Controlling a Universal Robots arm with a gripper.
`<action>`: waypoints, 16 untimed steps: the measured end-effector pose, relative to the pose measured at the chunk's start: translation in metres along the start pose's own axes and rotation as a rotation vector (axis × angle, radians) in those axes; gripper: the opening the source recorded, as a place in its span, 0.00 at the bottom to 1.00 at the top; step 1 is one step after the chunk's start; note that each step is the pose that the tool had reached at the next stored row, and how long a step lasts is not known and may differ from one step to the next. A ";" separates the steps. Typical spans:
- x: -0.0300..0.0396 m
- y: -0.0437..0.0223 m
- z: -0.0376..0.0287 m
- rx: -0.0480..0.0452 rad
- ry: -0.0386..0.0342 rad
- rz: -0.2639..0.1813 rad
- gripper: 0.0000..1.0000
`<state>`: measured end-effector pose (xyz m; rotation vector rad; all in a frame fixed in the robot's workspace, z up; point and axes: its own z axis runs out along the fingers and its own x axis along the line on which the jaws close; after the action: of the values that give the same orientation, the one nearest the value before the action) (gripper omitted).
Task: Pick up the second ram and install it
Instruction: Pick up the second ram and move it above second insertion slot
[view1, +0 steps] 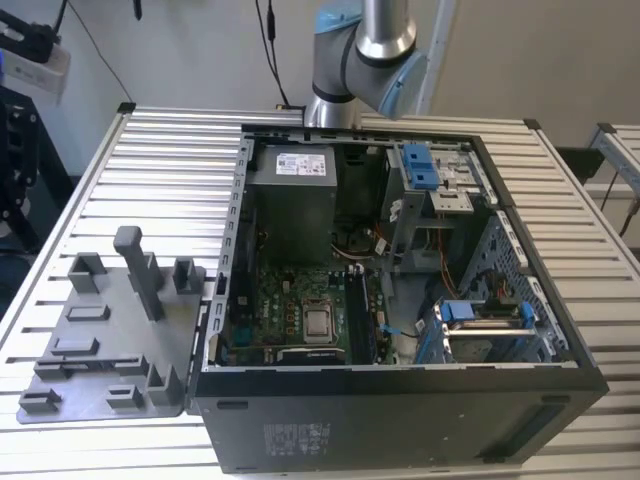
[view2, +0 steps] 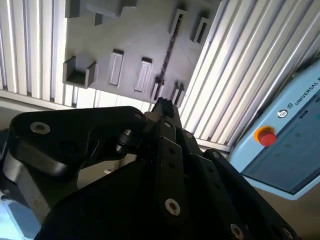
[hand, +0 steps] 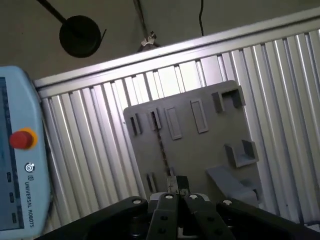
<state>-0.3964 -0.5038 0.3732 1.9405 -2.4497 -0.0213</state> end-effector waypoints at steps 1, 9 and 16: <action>0.0000 0.0000 0.0001 0.0009 0.0003 -0.018 0.11; 0.0000 -0.0001 0.0017 0.0076 0.0017 -0.162 0.11; 0.0000 -0.0001 0.0033 0.0090 0.0029 -0.229 0.11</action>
<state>-0.3964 -0.5038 0.3700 2.2108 -2.2159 -0.0103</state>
